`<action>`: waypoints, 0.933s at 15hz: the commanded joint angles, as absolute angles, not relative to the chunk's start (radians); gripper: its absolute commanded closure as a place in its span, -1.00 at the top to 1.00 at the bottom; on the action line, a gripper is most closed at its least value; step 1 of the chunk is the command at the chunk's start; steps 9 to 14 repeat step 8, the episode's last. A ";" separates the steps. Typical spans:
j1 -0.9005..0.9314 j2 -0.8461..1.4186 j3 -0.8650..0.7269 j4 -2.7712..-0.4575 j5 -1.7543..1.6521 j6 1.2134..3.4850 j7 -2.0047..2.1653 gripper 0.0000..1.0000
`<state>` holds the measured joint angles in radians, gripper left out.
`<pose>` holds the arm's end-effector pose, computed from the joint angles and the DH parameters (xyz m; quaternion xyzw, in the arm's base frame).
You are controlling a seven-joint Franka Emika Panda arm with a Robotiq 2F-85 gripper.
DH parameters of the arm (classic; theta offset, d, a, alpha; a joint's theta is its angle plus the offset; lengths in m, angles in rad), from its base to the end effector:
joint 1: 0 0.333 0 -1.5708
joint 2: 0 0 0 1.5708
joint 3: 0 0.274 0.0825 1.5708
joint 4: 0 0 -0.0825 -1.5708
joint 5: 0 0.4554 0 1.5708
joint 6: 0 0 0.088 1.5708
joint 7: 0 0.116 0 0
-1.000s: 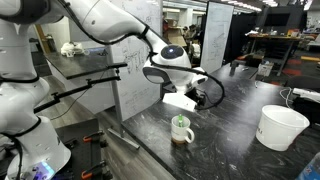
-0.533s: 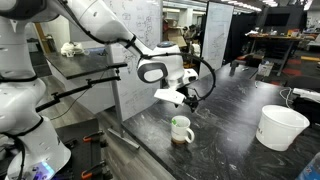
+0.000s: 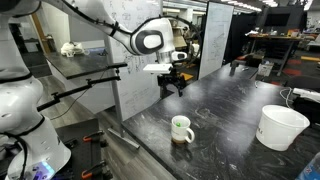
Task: Pick up the pen from the table and put it in the mug cup.
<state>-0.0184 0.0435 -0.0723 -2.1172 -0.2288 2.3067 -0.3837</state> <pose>0.6199 -0.0625 0.3171 0.9698 0.2143 0.0489 0.1060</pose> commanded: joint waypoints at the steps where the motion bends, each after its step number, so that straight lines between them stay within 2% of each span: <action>1: -0.009 0.047 -0.035 -2.039 -0.213 2.104 -0.317 1.00; 5: 0.001 0.068 -0.007 -1.980 -0.209 1.987 -0.208 1.00; 14: 0.005 0.074 0.003 -1.977 -0.208 1.998 -0.208 1.00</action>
